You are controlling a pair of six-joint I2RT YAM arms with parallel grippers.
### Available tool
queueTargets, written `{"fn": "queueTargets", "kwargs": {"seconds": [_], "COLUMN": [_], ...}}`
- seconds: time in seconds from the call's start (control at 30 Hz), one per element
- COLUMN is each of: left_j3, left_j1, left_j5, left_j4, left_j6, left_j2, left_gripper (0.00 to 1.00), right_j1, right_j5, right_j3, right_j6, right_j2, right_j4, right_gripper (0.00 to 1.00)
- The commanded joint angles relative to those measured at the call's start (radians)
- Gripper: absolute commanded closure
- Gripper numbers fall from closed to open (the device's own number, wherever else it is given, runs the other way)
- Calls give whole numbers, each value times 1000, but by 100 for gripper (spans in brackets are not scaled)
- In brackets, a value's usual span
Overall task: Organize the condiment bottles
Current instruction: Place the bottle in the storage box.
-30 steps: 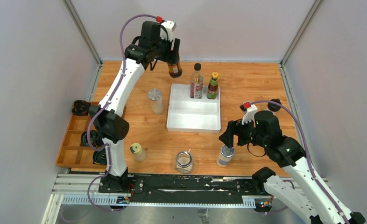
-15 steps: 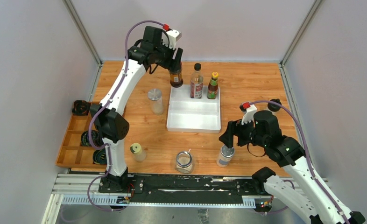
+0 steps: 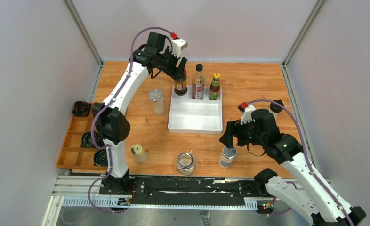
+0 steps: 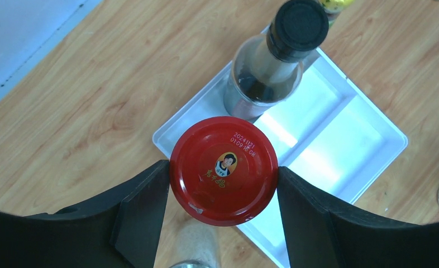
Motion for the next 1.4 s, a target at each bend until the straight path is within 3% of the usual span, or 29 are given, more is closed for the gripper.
{"fn": "queueTargets", "kwargs": {"seconds": [0.0, 0.57, 1.37], "left_j3": [-14, -40, -153], "left_j1": [-1, 27, 41], "left_j5": [112, 148, 68], "left_j4": [92, 237, 342], "left_j6": [64, 52, 34], "left_j2": [-1, 92, 117], "left_gripper": [36, 37, 37], "right_j1": [15, 14, 15], "right_j5": [-12, -16, -29], "right_j3": [18, 16, -14], "right_j6": [-2, -27, -32], "right_j2": [14, 122, 175], "right_j4": [-18, 40, 87], "right_gripper": [15, 15, 16]}}
